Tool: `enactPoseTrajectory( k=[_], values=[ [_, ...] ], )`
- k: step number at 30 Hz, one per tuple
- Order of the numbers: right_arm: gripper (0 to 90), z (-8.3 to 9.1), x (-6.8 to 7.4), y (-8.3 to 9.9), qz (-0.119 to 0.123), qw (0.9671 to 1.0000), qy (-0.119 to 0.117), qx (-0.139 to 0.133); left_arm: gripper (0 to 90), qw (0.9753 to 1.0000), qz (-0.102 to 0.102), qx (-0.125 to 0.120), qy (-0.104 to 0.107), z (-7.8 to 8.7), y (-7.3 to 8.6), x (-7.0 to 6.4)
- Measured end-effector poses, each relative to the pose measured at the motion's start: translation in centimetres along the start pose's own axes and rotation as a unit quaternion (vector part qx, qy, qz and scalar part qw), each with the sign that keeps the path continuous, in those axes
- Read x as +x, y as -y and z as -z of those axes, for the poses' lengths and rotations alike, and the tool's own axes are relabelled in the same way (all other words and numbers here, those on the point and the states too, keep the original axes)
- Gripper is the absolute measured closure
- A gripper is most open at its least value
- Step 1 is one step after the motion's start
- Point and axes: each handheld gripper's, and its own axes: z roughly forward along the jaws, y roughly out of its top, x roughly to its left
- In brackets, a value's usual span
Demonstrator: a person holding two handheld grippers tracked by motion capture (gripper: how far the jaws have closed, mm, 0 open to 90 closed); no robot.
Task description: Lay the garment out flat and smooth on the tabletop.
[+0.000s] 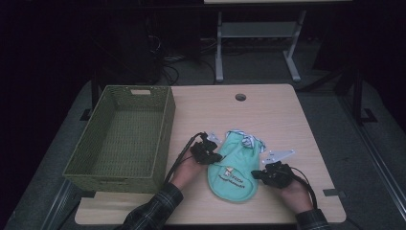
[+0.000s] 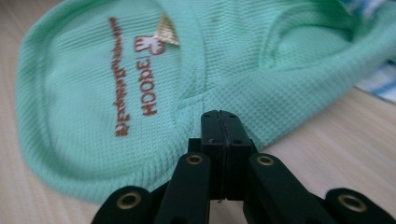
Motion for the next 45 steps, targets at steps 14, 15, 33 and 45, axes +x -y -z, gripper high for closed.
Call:
enactPoseTrajectory(
  k=[14, 15, 33, 45],
  values=[
    [85.6, 1.1, -2.0, 0.2, -0.023, 0.9996, 0.012, -0.01, 84.5, 0.9997, -0.003, -0.004, 0.022, 0.6, 0.5, -1.6],
    [84.7, 1.2, -2.1, 0.1, -0.026, 0.9995, 0.011, -0.013, 83.3, 0.9997, -0.002, -0.006, 0.025, 0.8, 0.5, -1.6],
    [78.6, 0.7, -8.1, -5.0, -0.062, 0.9944, 0.054, -0.066, 62.6, 0.9997, -0.01, -0.007, 0.019, 2.4, 2.0, -3.2],
    [74.5, -2.0, -9.7, -5.6, -0.072, 0.9941, 0.049, -0.064, 74.1, 0.9997, -0.02, 0.01, 0.003, 1.6, 2.2, -3.3]
  ],
)
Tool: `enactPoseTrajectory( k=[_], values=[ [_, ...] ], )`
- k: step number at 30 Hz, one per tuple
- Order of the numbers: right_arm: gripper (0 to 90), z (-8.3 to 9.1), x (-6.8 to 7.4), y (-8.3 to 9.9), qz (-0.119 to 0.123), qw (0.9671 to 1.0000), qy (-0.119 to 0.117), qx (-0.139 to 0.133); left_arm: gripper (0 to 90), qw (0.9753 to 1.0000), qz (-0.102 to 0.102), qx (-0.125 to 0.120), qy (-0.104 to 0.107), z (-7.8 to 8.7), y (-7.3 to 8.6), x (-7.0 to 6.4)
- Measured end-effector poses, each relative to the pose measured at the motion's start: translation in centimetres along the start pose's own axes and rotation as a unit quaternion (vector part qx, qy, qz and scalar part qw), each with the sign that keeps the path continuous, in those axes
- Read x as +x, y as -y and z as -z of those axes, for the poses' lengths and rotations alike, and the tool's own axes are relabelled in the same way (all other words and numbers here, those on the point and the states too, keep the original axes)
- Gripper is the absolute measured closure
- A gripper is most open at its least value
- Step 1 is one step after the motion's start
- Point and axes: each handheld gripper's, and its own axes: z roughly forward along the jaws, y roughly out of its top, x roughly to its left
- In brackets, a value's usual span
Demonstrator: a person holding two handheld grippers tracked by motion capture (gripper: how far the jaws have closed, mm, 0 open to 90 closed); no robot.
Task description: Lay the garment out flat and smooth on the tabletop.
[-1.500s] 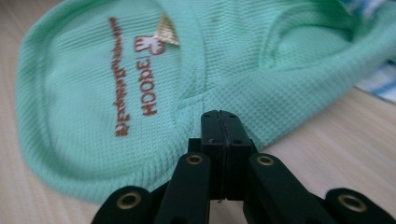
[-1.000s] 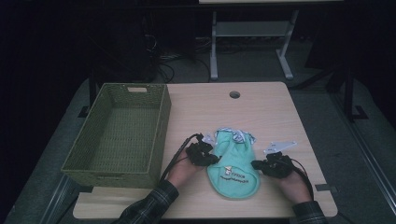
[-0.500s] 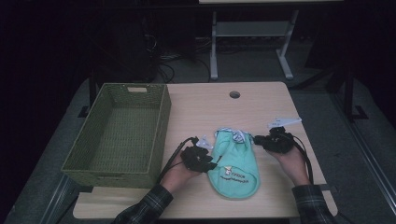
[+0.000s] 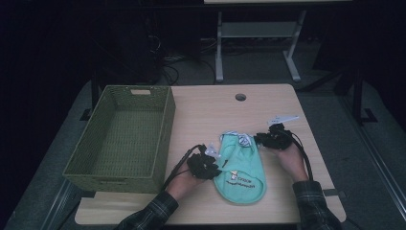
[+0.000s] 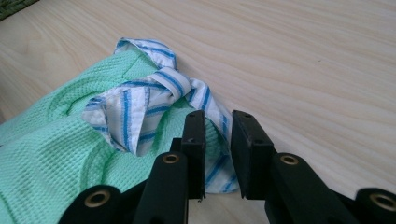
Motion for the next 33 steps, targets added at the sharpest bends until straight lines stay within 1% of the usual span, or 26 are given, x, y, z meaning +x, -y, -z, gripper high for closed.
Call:
enactPoseTrajectory(
  k=[2, 4, 6, 8, 10, 12, 14, 16, 17, 19, 23, 25, 28, 29, 30, 31, 32, 33],
  values=[
    [72.8, -0.4, 0.0, 0.1, 0.0, 1.0, -0.003, 0.001, 76.4, 1.0, -0.002, -0.001, -0.003, 0.0, 0.0, 0.0],
    [73.1, -0.9, 0.0, 0.2, -0.003, 1.0, -0.004, 0.005, 78.5, 1.0, -0.007, 0.001, -0.007, 0.0, 0.0, 0.0],
    [78.8, -1.4, 0.1, 0.3, -0.006, 0.9999, -0.008, 0.011, 80.2, 0.9999, -0.01, 0.002, -0.01, 0.0, 0.0, -0.1],
    [82.8, -1.8, 0.2, 0.5, -0.002, 0.9998, -0.008, 0.02, 81.0, 0.9999, -0.009, 0.002, -0.011, -0.1, 0.0, -0.1],
    [86.1, -1.9, 0.3, 0.5, -0.002, 0.9998, -0.01, 0.018, 82.7, 0.9999, -0.009, 0.002, -0.011, -0.1, 0.0, -0.1],
    [87.3, -1.8, 0.3, 0.4, 0.009, 0.9998, -0.002, 0.017, 85.1, 0.9999, -0.008, 0.003, -0.009, 0.0, -0.1, 0.0],
    [87.4, -1.5, 0.3, 0.3, 0.011, 0.9999, 0.004, 0.011, 86.3, 1.0, -0.004, 0.0, -0.001, 0.1, -0.1, 0.0],
    [87.4, -1.2, 0.2, 0.2, 0.013, 0.9998, 0.01, 0.005, 86.8, 1.0, -0.003, 0.0, 0.002, 0.4, -0.1, 0.0],
    [87.4, -1.0, 0.0, 0.1, 0.016, 0.9998, 0.015, 0.001, 86.9, 1.0, -0.001, -0.003, 0.002, 0.5, -0.1, 0.0],
    [87.5, -0.8, -0.3, 0.2, 0.012, 0.9998, 0.018, -0.003, 87.2, 1.0, 0.001, -0.008, 0.0, 0.8, -0.1, 0.0],
    [87.5, -0.6, -1.1, 0.4, 0.011, 0.9994, 0.031, -0.007, 87.3, 0.9999, 0.004, -0.012, -0.004, 1.3, 0.0, 0.2],
    [87.4, -0.6, -1.4, 0.5, 0.014, 0.9991, 0.04, -0.004, 87.4, 0.9999, 0.006, -0.013, -0.004, 1.4, 0.0, 0.2],
    [86.4, -0.9, -1.5, 0.3, 0.017, 0.9988, 0.044, 0.009, 86.0, 0.9998, 0.005, -0.018, 0.002, 1.2, 0.0, 0.1],
    [85.2, -0.9, -1.4, 0.1, 0.022, 0.9988, 0.043, 0.009, 82.8, 0.9997, 0.008, -0.022, 0.003, 1.1, -0.1, 0.0],
    [83.3, -0.8, -1.3, 0.1, 0.022, 0.9988, 0.044, 0.008, 79.4, 0.9998, 0.006, -0.02, 0.005, 1.2, -0.1, 0.1],
    [81.4, -0.7, -1.3, 0.0, 0.025, 0.9985, 0.048, 0.005, 77.4, 0.9996, 0.01, -0.024, 0.006, 1.2, -0.1, 0.1],
    [79.6, -0.5, -1.2, 0.0, 0.02, 0.9986, 0.049, 0.0, 75.2, 0.9993, 0.016, -0.033, 0.009, 1.3, -0.1, 0.1],
    [78.8, -0.1, -1.3, -0.1, 0.012, 0.9989, 0.045, -0.006, 73.5, 0.9992, 0.015, -0.035, 0.009, 1.4, -0.1, 0.1]
  ],
)
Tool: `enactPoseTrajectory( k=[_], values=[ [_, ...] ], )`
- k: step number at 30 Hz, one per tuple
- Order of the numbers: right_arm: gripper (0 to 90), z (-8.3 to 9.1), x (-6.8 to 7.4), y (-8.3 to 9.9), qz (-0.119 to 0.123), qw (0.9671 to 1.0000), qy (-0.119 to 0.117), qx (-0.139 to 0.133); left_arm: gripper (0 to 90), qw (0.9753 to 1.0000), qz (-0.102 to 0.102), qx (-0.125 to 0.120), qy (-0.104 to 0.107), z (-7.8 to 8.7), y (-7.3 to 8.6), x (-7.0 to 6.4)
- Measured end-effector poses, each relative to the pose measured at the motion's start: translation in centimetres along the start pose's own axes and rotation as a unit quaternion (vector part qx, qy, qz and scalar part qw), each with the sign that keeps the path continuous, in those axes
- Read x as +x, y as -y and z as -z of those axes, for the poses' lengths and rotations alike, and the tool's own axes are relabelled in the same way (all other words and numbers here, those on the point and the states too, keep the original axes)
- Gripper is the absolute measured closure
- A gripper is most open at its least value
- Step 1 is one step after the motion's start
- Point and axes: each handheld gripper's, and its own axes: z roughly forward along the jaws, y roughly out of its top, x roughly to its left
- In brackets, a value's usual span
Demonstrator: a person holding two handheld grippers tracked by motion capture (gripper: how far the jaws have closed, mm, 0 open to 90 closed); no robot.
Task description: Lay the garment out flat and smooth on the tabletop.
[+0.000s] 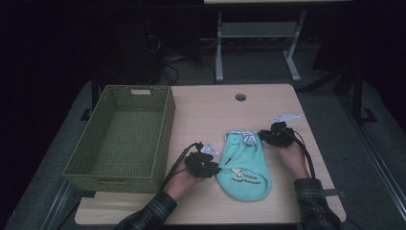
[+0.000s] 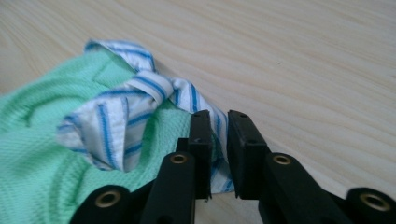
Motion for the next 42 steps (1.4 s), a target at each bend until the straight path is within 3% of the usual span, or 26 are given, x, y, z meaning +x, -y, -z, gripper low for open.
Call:
enactPoseTrajectory(
  k=[3, 10, 15, 24, 28, 34, 39, 42],
  values=[
    [81.9, 0.8, 0.1, 0.1, -0.013, 0.9998, -0.013, -0.008, 73.9, 1.0, 0.0, -0.008, 0.0, 0.2, -0.3, 0.1],
    [89.6, 2.0, 1.6, 1.4, -0.006, 0.9988, -0.048, -0.004, 89.4, 0.9998, 0.007, -0.018, -0.002, 0.0, -1.4, 0.5],
    [89.8, 2.9, 2.8, 1.7, 0.013, 0.9984, -0.056, -0.002, 89.4, 0.9997, 0.006, -0.02, -0.011, -0.2, -2.3, 1.3],
    [89.9, 3.7, 4.2, 3.1, 0.011, 0.9975, -0.07, 0.004, 89.4, 0.9994, 0.011, -0.023, -0.023, -1.2, -3.5, 3.0],
    [89.9, 4.0, 5.4, 3.9, 0.024, 0.9966, -0.078, 0.015, 89.4, 0.9992, 0.017, -0.027, -0.026, -1.7, -4.4, 3.7],
    [89.8, 4.3, 6.7, 5.1, 0.03, 0.9955, -0.083, 0.035, 89.3, 0.9987, 0.017, -0.034, -0.035, -2.8, -5.8, 4.8],
    [89.8, 4.9, 7.2, 6.0, 0.035, 0.9951, -0.083, 0.041, 89.3, 0.9985, 0.01, -0.037, -0.04, -4.1, -7.0, 5.7],
    [89.8, 5.2, 7.3, 6.4, 0.03, 0.9951, -0.082, 0.047, 89.3, 0.9981, 0.015, -0.042, -0.043, -5.1, -7.9, 6.1]
  ],
)
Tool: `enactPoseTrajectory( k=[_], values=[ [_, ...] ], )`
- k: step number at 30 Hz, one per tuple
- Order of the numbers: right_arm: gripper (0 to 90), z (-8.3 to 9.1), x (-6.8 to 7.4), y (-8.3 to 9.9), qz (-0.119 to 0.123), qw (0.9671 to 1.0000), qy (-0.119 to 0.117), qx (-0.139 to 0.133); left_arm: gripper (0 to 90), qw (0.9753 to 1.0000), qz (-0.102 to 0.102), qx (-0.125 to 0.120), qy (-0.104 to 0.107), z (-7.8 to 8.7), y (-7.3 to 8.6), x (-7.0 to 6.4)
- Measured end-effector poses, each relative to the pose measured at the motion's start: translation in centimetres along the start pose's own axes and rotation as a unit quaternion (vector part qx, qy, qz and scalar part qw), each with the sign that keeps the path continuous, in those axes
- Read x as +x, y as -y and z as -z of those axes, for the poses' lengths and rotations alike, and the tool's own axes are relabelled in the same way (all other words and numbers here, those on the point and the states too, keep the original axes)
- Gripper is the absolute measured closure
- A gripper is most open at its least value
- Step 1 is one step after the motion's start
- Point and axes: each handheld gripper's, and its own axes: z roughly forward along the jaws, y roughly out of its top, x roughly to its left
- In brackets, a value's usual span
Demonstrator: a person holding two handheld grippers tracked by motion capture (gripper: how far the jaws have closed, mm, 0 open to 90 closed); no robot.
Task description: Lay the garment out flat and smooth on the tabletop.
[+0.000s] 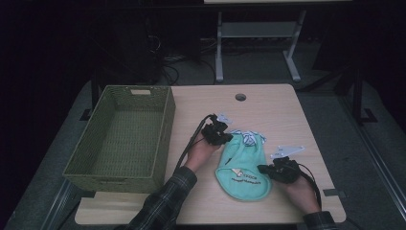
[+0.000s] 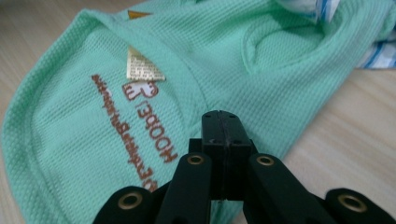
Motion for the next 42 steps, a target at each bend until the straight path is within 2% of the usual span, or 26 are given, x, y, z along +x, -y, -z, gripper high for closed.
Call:
enactPoseTrajectory(
  k=[3, 6, 9, 13, 17, 24, 26, 34, 37, 42],
  values=[
    [89.8, 0.0, 0.0, 0.1, 0.004, 1.0, 0.001, 0.006, 89.3, 0.9999, -0.009, 0.004, -0.006, -0.9, -0.6, 0.2],
    [89.8, -0.1, 0.0, 0.1, 0.005, 1.0, 0.003, 0.008, 89.3, 0.9995, -0.018, 0.02, -0.014, -2.1, -1.0, 0.2],
    [89.8, 0.0, 0.0, 0.2, 0.008, 0.9999, 0.004, 0.013, 89.4, 0.9992, -0.014, 0.033, -0.018, -2.9, -0.8, 0.4],
    [89.8, 0.2, -0.2, 0.3, 0.005, 0.9999, 0.004, 0.013, 89.4, 0.9985, -0.017, 0.047, -0.022, -3.1, -0.3, 0.6],
    [89.8, 0.4, -0.5, 0.4, 0.01, 0.9998, 0.01, 0.015, 89.5, 0.9986, -0.003, 0.049, -0.018, -2.5, 0.6, 0.8],
    [89.8, 0.7, -1.4, 0.6, -0.002, 0.9996, 0.023, 0.015, 89.6, 0.9984, 0.0, 0.053, -0.018, -1.2, 1.9, 0.6],
    [89.8, 0.8, -1.6, 0.6, -0.005, 0.9996, 0.024, 0.014, 89.6, 0.9986, 0.001, 0.049, -0.02, -0.9, 2.3, 0.2],
    [89.4, 1.0, -2.4, 0.7, -0.006, 0.9995, 0.027, 0.013, 89.6, 0.9978, -0.007, 0.062, -0.022, 0.6, 3.6, -1.5],
    [89.4, 1.0, -2.5, 0.7, -0.007, 0.9996, 0.024, 0.013, 89.6, 0.9971, -0.014, 0.072, -0.02, 1.2, 4.0, -2.0],
    [89.4, 1.0, -2.5, 0.7, -0.001, 0.9996, 0.024, 0.012, 89.6, 0.9974, -0.009, 0.072, -0.009, 2.2, 5.1, -2.8]
  ],
)
